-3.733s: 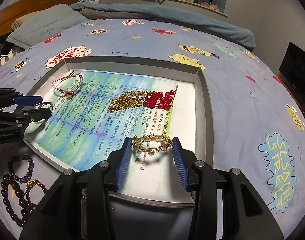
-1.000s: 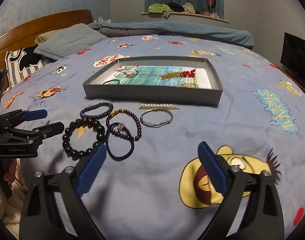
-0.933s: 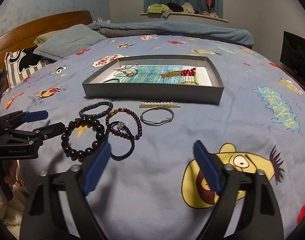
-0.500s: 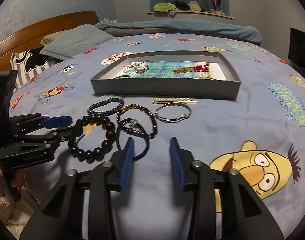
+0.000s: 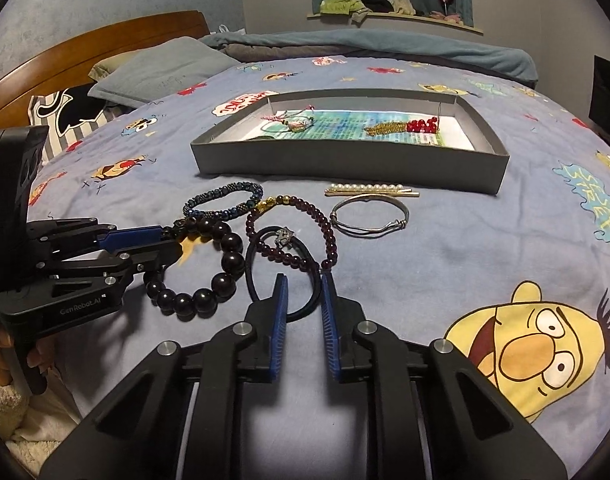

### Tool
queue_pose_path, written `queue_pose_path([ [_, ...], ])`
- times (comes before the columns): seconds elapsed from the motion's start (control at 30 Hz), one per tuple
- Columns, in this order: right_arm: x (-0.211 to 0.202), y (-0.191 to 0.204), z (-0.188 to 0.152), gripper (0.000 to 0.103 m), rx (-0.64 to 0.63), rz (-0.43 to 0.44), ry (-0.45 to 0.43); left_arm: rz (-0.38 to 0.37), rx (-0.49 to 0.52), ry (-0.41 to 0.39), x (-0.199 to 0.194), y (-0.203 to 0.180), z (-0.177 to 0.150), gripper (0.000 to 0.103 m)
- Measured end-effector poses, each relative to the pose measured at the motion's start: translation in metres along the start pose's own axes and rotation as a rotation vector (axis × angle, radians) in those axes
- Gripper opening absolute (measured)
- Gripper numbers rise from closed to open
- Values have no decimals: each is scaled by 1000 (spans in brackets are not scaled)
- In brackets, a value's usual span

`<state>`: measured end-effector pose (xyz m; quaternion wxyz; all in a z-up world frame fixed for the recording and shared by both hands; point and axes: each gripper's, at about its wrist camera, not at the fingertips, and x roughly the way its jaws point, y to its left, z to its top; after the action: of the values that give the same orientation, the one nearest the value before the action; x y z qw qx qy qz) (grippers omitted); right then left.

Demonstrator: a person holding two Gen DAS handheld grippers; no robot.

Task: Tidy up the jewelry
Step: 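Grasp the large black bead bracelet with the left tool while the right tool grasps the black hair tie, then lift both held pieces and carry them down into the gray box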

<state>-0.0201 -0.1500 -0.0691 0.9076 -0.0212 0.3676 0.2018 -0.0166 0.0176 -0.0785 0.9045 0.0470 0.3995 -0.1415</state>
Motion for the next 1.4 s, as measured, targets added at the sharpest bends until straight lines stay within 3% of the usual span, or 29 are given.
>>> queue_pose_path([
  [0.07,-1,0,0,5,-1,0,-6,6,1,-6,0,1,1,15],
  [0.67,-34,1,13,3,-33,-32,-121,-22,37,-111,-36,-2,3,15],
  [1.0,-55,-11,34,3,-24,-85,-175,-19,49,-162,-61,-2,23,15],
  [1.23,-62,-23,65,3,-33,-113,-224,5,83,-216,-78,2,54,15],
  [1.4,-50,-40,106,3,-25,-132,-255,38,112,-247,-81,6,87,15],
])
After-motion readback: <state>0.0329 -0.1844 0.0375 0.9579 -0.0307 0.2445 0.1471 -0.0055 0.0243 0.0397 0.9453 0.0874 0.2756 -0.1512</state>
